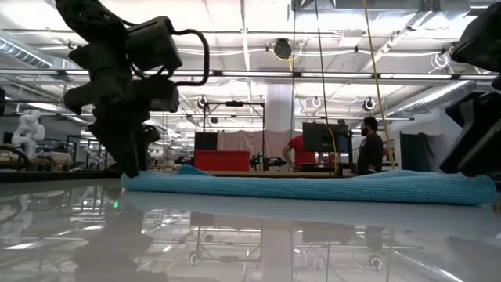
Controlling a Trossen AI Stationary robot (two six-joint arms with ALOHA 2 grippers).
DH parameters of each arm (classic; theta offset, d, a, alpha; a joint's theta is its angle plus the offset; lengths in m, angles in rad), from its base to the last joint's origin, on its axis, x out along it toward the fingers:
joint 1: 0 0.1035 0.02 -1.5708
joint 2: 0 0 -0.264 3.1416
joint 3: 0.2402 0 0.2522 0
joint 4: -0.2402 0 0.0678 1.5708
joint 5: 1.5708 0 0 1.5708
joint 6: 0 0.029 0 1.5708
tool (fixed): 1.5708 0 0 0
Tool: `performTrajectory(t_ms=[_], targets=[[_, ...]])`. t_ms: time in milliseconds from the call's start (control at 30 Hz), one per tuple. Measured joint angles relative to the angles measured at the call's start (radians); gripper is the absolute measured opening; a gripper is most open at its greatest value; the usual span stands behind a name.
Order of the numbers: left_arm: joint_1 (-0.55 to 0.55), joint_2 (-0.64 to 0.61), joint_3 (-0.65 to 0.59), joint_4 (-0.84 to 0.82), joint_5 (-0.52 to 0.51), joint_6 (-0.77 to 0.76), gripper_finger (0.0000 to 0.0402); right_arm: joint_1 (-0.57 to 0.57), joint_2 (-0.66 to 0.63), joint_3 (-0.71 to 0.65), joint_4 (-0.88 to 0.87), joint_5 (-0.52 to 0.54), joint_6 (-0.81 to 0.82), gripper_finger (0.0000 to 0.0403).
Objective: Roll towel into tight, uniform cylinder
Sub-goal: Roll the blue towel
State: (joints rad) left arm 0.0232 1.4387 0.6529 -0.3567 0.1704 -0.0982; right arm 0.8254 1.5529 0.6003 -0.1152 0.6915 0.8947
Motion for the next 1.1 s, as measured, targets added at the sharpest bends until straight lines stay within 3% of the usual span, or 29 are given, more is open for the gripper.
performTrajectory(t_ms=[133, 400, 700, 867, 1100], targets=[[0.0, -0.018, 0.0, -0.03, -0.047, 0.017, 0.0161, 0.0, 0.024, 0.0, -0.001, -0.045, 0.0, 0.0146], [-0.02, -0.051, 0.001, 0.117, -0.19, 0.062, 0.0161, -0.007, 0.091, 0.003, 0.028, -0.079, 0.015, 0.0145], [-0.005, 0.067, 0.001, 0.266, -0.279, 0.163, 0.0161, -0.008, 0.095, 0.003, 0.035, -0.087, 0.024, 0.0142], [0.042, 0.139, 0.005, 0.233, -0.332, 0.181, 0.0161, -0.006, 0.094, 0.003, 0.039, -0.116, 0.033, 0.0117], [0.053, 0.115, 0.002, 0.181, -0.375, 0.193, 0.0161, 0.005, 0.094, 0.003, 0.041, -0.148, 0.036, 0.0049]])
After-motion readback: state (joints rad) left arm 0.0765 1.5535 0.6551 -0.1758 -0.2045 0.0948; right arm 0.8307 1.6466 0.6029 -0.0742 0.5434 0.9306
